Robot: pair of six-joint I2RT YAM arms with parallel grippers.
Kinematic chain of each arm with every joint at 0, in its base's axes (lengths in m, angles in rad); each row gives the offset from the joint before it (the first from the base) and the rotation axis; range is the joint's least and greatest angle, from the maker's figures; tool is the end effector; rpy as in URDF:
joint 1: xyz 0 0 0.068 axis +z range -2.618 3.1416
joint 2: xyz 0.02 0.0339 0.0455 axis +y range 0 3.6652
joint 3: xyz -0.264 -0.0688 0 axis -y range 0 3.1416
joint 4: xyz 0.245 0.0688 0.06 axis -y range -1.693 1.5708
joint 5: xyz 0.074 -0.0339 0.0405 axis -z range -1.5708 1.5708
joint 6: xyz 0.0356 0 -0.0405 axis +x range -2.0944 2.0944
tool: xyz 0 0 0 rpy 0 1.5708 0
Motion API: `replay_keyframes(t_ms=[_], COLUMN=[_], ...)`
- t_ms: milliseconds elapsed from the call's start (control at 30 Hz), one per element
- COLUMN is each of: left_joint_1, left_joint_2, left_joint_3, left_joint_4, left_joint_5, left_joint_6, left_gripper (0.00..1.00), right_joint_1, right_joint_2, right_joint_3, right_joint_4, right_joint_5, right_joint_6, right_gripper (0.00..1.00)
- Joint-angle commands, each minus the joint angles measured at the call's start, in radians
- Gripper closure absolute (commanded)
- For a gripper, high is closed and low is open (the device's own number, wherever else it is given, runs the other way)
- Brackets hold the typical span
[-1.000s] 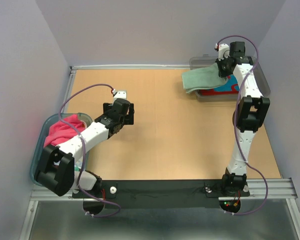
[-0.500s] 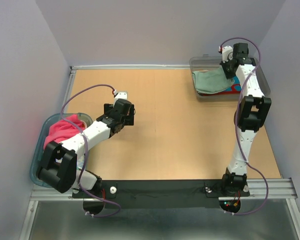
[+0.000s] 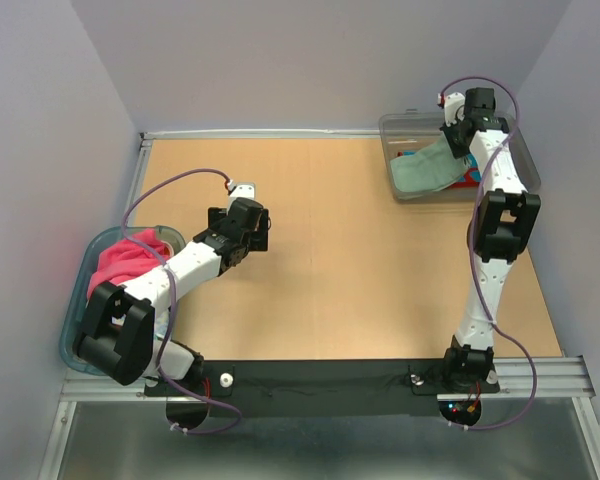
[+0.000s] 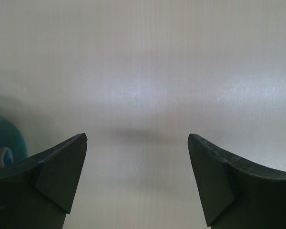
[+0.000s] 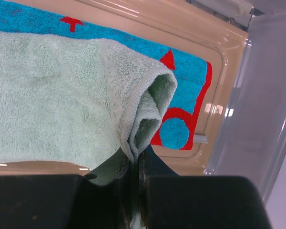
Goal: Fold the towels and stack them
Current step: Neatly place the folded towel into the bin
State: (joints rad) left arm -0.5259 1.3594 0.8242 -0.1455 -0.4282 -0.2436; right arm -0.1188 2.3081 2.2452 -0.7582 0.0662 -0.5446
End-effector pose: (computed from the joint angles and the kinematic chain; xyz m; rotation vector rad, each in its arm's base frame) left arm 0.2570 -0.1321 0.2313 0.0824 2.1792 0.0488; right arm 0.5165 -0.0640 0.2733 -0.4816 2.3774 -0.3867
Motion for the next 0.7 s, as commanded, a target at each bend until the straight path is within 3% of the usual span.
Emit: replay_keyframes(t_ms=[0, 300, 667], left_joint_1=[0.003, 0.003, 0.003], left_joint_2=[0.0, 0.004, 0.01], left_joint_3=[-0.01, -0.007, -0.007], left_joint_4=[0.027, 0.024, 0.024], left_joint_5=[-0.026, -0.024, -0.018], left_joint_6=[0.009, 0.01, 0.015], left_gripper=[0.02, 0.02, 0.02], right_joint_1=[-0.016, -0.021, -0.047], right_joint_2=[0.008, -0.044, 0.0], right_joint_3=[0.025, -0.01, -0.021], right_joint_4=[0.074, 0.14, 0.172], right_joint_5=[0.024, -0.106, 0.006], right_joint_6=[0.023, 0.06, 0.13], right_gripper=[1.0, 0.99, 0.99])
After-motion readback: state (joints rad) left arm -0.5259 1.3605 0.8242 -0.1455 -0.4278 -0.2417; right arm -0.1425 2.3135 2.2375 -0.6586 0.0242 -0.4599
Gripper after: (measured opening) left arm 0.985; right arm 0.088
